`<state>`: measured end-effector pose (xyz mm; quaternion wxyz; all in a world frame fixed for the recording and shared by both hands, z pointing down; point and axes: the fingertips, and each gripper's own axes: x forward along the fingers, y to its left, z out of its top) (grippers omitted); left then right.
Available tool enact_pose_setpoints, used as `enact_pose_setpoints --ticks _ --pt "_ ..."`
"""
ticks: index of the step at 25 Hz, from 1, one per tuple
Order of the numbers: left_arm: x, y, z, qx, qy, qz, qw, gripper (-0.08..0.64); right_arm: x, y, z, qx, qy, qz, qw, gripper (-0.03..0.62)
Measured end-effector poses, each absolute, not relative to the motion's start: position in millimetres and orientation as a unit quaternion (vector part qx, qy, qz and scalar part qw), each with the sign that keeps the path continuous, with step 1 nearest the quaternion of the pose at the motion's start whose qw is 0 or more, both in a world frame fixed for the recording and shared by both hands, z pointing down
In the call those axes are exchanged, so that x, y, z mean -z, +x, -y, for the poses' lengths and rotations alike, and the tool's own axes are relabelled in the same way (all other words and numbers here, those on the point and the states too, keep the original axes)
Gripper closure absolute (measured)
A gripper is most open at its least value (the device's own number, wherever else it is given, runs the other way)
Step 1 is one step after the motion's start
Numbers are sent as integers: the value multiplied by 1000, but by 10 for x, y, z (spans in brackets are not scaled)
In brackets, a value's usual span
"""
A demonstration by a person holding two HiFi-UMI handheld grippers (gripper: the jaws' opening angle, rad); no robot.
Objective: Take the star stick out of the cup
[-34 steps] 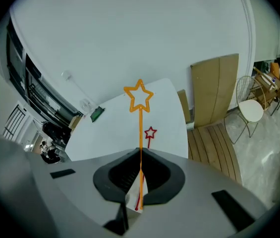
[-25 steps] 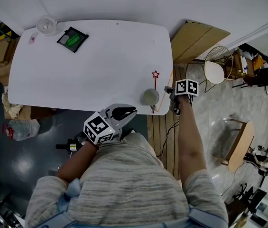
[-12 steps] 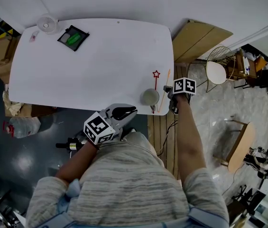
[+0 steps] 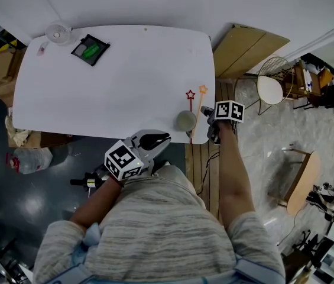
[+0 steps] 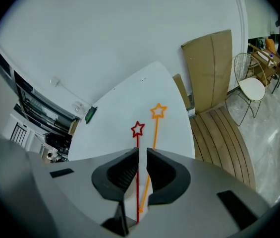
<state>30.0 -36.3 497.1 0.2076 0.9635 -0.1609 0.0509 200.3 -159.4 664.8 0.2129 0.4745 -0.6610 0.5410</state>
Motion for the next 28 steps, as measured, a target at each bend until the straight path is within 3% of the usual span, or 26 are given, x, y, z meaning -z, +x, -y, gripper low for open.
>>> enact_pose_setpoints --ticks 20,28 --pt "-4620 746 26 -57 974 132 173 517 -5233 1786 869 -406 458 788 58 577" --pt "-4527 952 -301 -63 977 120 166 517 -4831 1580 207 -328 434 837 51 577"
